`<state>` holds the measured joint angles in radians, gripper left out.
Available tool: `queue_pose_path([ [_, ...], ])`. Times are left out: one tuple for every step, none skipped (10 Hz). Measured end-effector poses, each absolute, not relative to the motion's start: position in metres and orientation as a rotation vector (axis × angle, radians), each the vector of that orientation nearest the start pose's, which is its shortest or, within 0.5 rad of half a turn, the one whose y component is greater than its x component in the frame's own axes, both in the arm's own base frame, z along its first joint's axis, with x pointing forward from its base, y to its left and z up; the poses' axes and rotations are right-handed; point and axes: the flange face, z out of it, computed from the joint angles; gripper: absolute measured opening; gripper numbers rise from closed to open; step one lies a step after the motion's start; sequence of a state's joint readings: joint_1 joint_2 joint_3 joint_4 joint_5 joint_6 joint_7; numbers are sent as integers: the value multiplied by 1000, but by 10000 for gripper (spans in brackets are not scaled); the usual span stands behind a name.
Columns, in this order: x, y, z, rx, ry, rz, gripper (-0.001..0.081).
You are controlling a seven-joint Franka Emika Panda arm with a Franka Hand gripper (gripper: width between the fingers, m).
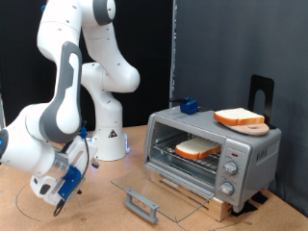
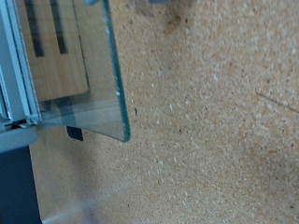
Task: Make a piece of toast with the oven
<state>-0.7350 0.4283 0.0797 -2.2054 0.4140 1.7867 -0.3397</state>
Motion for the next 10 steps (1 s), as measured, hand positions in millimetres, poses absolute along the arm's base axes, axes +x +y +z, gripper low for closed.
queue_pose_path([
  [375, -238, 150, -2215, 655, 725, 807],
  [371, -228, 140, -2207, 645, 752, 807],
  [367, -217, 131, -2205, 635, 773, 807],
  [363, -204, 124, -2206, 616, 790, 807],
  [360, -192, 119, -2208, 596, 798, 807],
  [360, -181, 119, -2203, 578, 802, 807],
  [360, -171, 119, -2191, 565, 801, 807],
  [361, -161, 119, -2174, 551, 794, 807],
  [362, -152, 120, -2158, 541, 786, 807],
  [363, -144, 123, -2142, 528, 777, 807],
])
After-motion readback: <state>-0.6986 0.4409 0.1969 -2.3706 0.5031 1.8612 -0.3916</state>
